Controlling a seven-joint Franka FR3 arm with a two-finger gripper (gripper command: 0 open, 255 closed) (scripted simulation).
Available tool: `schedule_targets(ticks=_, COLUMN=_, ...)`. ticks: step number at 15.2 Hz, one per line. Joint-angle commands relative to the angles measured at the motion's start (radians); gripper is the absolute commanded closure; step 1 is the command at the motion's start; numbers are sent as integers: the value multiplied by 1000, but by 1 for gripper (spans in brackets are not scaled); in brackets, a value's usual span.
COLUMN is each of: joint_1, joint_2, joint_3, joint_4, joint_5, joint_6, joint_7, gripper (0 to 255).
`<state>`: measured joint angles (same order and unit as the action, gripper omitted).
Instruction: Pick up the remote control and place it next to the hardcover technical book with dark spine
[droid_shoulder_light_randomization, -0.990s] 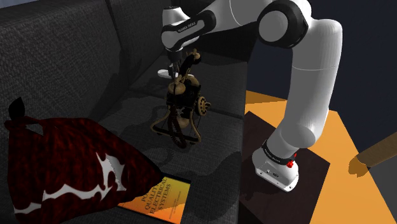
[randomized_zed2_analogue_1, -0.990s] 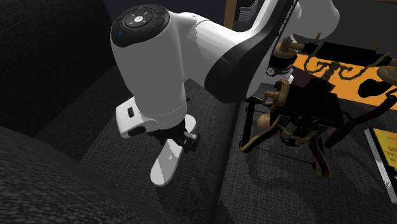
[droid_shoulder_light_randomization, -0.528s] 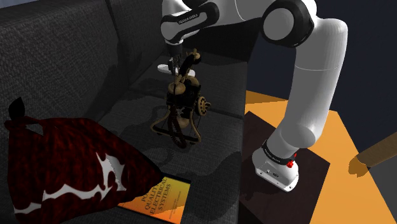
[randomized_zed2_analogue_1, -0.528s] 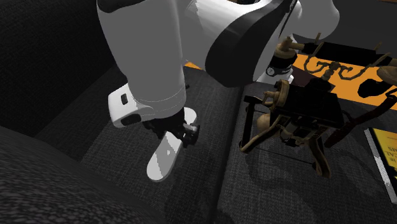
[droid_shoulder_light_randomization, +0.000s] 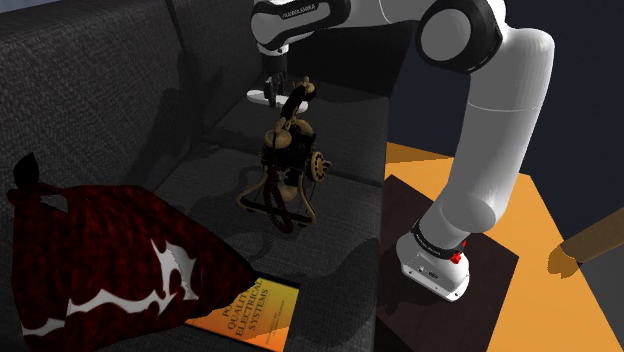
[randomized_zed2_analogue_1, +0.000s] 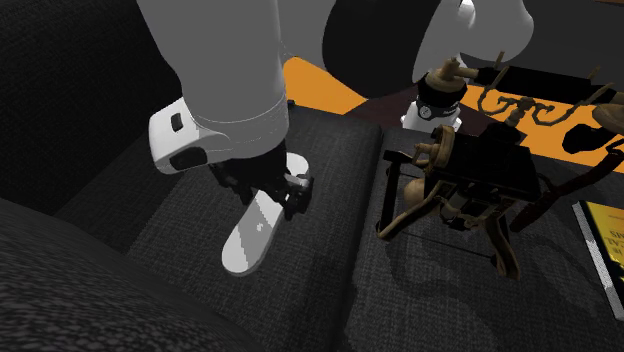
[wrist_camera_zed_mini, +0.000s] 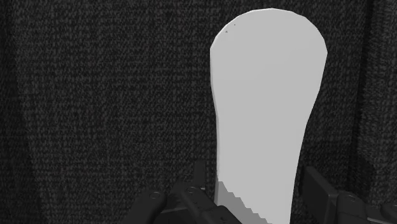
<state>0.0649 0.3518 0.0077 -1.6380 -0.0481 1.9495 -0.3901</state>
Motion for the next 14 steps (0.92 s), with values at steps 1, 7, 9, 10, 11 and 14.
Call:
schedule_targets(ticks=1, joint_1=1, joint_2=-7, joint_3=0, joint_4=15, joint_5=0, joint_6=-23, joint_7=0, gripper=255)
schedule_targets(ticks=7, joint_1=53, joint_2=-67, joint_3=28, joint_4=-52, joint_5=-4, joint_6=-19, joint_7=81, gripper=255)
schedule_targets(ticks=9, joint_1=79, joint_2=-90, joint_3=43, joint_4=-83, joint_5=-5, joint_6=-12, joint_7=123, gripper=255)
schedule_targets(ticks=10, joint_1=92, joint_2=-100, joint_3=51, joint_4=-96, joint_5=-6, joint_6=-10, joint_7=144, gripper=255)
schedule_targets(ticks=11, joint_1=105, joint_2=-109, joint_3=59, joint_4=-108, joint_5=-7, joint_6=-8, joint_7=165, gripper=255)
schedule_targets(ticks=14, joint_1=144, joint_2=-131, joint_3=84, joint_4=-137, joint_5=-8, joint_6=-3, joint_7=230, gripper=255)
